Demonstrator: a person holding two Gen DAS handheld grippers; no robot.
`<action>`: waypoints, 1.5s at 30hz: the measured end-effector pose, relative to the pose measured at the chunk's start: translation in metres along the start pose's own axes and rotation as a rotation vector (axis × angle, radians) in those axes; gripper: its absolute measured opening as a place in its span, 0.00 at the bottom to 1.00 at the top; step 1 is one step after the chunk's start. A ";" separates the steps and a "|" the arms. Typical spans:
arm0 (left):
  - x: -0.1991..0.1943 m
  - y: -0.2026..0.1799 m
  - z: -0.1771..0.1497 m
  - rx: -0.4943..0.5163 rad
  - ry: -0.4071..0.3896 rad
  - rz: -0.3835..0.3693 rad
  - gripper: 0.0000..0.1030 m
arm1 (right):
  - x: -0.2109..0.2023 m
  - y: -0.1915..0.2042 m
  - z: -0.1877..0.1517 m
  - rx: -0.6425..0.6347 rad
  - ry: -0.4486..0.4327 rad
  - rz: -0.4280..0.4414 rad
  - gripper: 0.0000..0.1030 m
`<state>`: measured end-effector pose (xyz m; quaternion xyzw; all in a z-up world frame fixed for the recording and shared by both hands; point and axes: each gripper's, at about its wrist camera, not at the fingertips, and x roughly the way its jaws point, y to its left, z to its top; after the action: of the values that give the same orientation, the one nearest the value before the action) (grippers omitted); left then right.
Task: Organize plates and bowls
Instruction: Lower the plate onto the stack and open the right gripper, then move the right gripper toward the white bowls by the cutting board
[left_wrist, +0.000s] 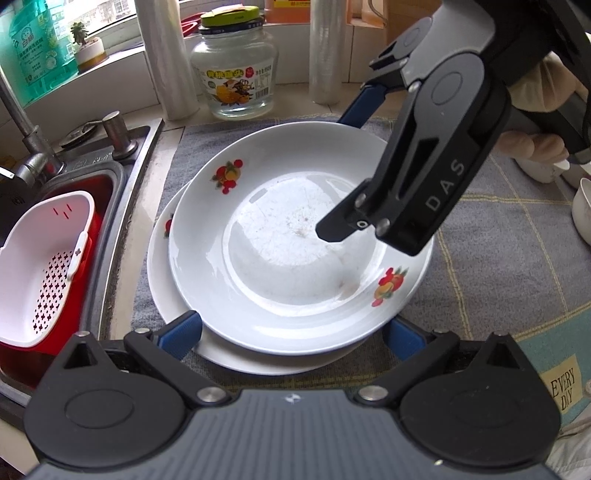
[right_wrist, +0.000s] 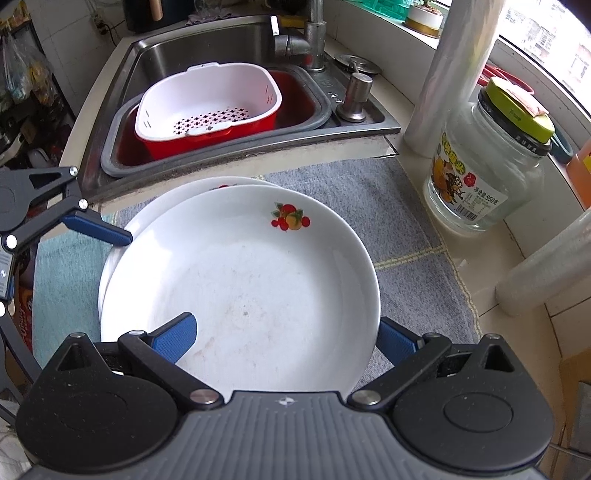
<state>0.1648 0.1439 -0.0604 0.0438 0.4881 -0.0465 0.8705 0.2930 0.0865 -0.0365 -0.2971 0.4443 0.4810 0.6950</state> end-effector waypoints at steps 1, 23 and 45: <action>-0.001 -0.001 -0.001 0.000 -0.004 0.001 1.00 | 0.000 0.001 0.000 -0.003 0.004 -0.002 1.00; -0.051 -0.007 -0.023 -0.084 -0.245 0.088 0.99 | -0.015 0.014 -0.020 0.003 -0.027 -0.024 1.00; -0.059 -0.036 -0.024 -0.114 -0.413 0.031 0.99 | -0.088 0.043 -0.134 0.426 -0.314 -0.370 1.00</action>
<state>0.1095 0.1132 -0.0237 -0.0083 0.3004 -0.0134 0.9537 0.1958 -0.0459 -0.0138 -0.1428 0.3608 0.2824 0.8773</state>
